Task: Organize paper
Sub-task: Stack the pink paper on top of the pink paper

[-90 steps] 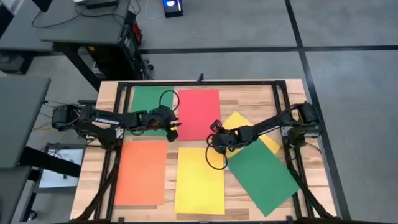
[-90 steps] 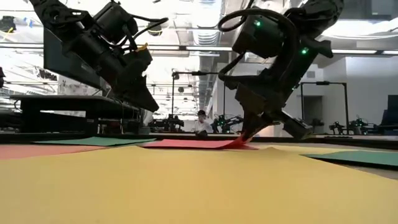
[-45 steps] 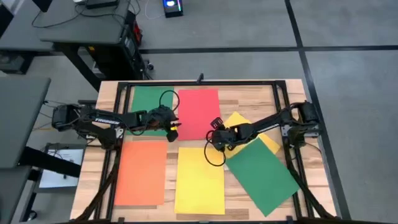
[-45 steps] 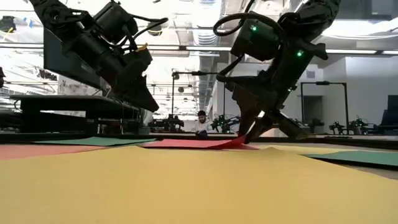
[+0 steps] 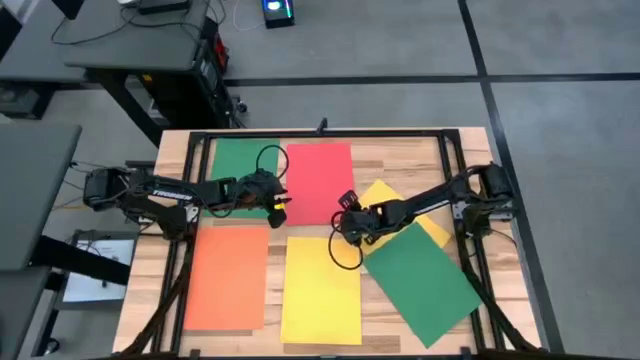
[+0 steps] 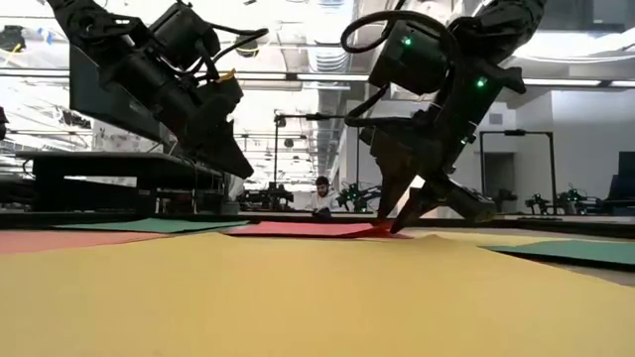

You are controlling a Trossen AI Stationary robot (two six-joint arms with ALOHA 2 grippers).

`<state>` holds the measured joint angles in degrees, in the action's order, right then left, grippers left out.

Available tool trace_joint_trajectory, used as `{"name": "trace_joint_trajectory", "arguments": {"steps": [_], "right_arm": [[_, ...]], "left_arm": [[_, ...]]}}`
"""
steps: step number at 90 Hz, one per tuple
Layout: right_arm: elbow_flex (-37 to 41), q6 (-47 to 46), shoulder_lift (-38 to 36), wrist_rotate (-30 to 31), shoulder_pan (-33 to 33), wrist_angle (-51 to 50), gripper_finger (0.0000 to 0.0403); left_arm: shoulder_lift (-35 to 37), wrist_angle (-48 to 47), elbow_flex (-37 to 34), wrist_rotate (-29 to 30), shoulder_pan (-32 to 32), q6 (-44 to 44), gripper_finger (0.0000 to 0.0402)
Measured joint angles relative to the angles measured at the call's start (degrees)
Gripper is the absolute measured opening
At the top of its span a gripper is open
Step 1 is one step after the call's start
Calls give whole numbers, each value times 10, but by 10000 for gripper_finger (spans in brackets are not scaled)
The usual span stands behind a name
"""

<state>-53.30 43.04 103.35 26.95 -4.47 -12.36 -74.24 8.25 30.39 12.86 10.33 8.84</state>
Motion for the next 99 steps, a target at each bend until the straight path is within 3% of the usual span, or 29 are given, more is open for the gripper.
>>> {"name": "trace_joint_trajectory", "arguments": {"steps": [42, 72, 88, 99], "right_arm": [[-2, -4, 0, -19, -3, 16, 104], [-72, -84, 0, -73, -27, -51, 104], [-79, -163, -39, -119, -19, -102, 100], [-38, -211, -95, -124, 20, -105, 88]], "left_arm": [[0, 0, 0, 0, 0, 0, 117], [0, -16, 0, 0, 0, 6, 117], [0, -48, 0, 0, 0, 17, 117], [0, -49, 0, 0, 0, 18, 117]]}}
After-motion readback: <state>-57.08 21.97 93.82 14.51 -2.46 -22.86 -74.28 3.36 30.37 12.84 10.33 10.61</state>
